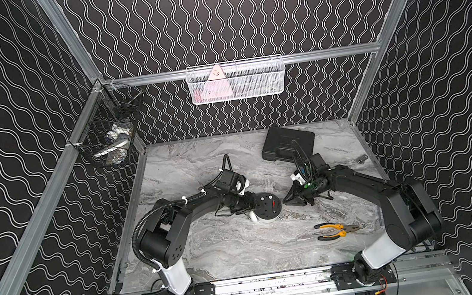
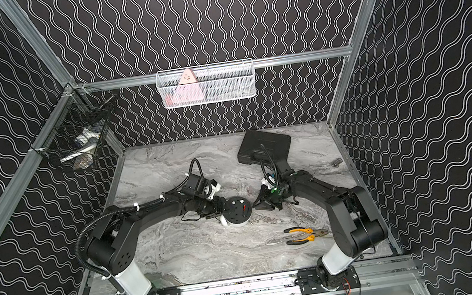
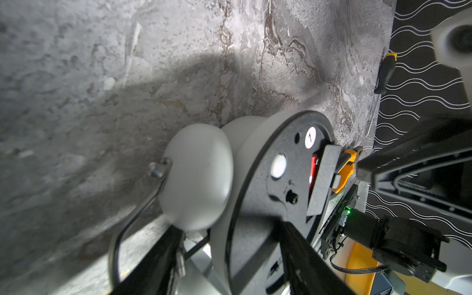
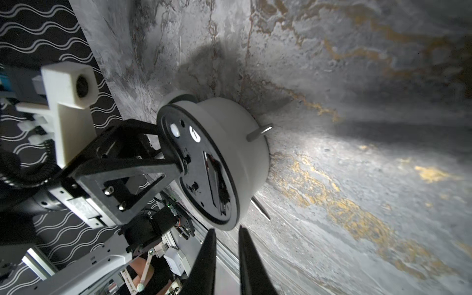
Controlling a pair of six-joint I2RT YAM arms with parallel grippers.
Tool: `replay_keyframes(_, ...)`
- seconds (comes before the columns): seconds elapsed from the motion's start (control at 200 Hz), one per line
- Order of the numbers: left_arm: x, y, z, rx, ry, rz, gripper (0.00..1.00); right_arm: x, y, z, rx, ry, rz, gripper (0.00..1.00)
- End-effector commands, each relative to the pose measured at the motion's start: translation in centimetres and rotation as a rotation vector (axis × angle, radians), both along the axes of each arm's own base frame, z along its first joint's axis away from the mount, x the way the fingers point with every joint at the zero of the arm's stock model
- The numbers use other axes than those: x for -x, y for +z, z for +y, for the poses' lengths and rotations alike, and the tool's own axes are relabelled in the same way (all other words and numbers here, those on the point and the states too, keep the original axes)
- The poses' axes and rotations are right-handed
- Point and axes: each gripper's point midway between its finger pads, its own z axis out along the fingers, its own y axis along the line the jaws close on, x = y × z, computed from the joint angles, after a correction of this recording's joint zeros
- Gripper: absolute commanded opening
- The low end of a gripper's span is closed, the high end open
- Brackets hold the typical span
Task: Insert the battery into the alarm
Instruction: Install the cover on the alarm.
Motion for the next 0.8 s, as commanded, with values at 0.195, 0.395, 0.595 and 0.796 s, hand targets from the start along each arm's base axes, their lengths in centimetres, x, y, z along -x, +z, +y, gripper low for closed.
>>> replay_keyframes(0.195, 1.0, -2.5, 2.5, -0.147, 0.061, 0.063, 0.62, -1.9, 0.5, 1.4, -0.037, -0.055, -0.034, 0.18)
replay_keyframes(0.395, 1.0, -2.5, 2.6, -0.149, 0.055, 0.058, 0.63, -1.7, -0.2, 1.4, -0.027, -0.048, -0.018, 0.18)
replay_keyframes(0.595, 1.0, -2.4, 2.4, -0.146, 0.05, 0.055, 0.62, -1.3, -0.8, 1.4, -0.014, -0.035, -0.002, 0.19)
replay_keyframes(0.796, 1.0, -2.3, 2.4, -0.147, 0.047, 0.053, 0.62, -1.0, -1.3, 1.7, -0.018, -0.025, 0.01, 0.19)
